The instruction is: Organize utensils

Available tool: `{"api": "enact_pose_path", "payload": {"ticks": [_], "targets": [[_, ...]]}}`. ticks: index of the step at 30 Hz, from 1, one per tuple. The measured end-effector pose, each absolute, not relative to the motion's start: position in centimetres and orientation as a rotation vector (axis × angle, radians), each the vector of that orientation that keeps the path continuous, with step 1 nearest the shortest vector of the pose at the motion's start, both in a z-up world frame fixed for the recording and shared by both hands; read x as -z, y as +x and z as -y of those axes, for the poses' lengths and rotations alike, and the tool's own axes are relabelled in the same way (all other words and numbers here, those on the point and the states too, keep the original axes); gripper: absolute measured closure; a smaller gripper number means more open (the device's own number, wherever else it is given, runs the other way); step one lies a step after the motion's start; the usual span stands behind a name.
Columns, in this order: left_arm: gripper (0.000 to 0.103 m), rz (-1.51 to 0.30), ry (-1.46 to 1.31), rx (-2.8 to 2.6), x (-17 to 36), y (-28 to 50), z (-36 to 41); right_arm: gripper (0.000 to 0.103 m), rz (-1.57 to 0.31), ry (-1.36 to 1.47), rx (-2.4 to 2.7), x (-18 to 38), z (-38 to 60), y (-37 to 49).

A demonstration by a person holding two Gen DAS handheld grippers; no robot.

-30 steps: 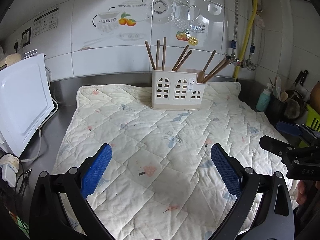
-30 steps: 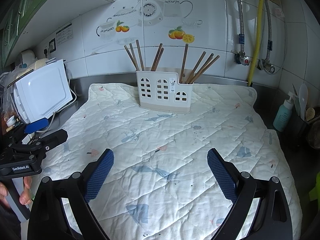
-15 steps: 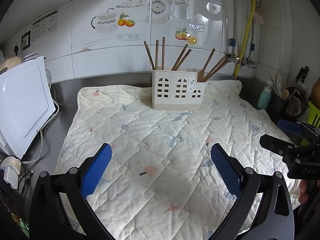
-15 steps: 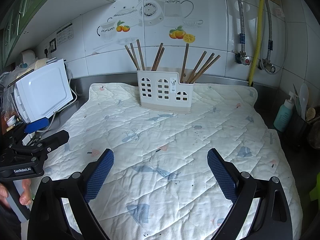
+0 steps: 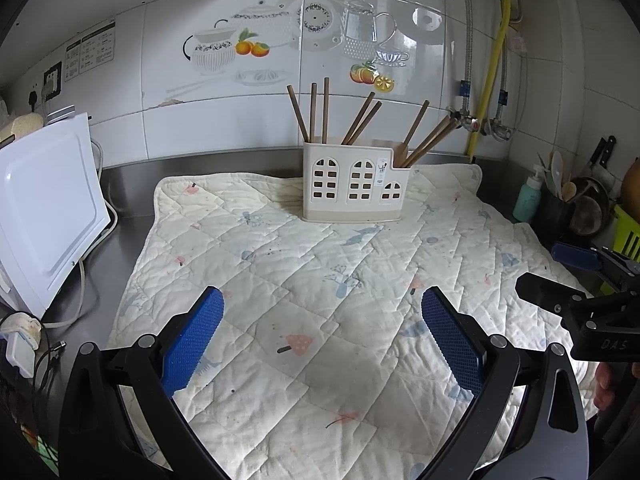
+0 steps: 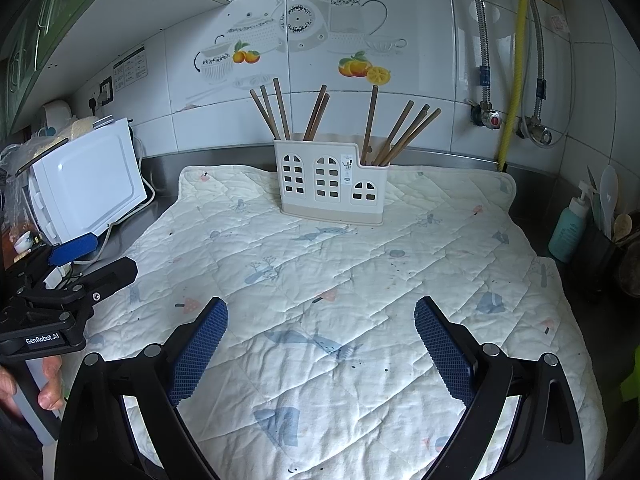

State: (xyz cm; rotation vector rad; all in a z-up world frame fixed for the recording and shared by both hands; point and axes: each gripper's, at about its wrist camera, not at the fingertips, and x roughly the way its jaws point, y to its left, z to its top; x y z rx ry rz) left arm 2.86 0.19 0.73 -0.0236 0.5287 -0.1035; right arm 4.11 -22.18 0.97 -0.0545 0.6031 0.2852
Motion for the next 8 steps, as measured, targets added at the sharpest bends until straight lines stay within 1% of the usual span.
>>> {"api": "enact_pose_path", "payload": {"ticks": [8], "targets": [[0.005,-0.525,-0.02,0.089,-0.7,3.08,-0.4,0.012,-0.604,-0.05,-0.284,-0.87,21.99,4.09]]}}
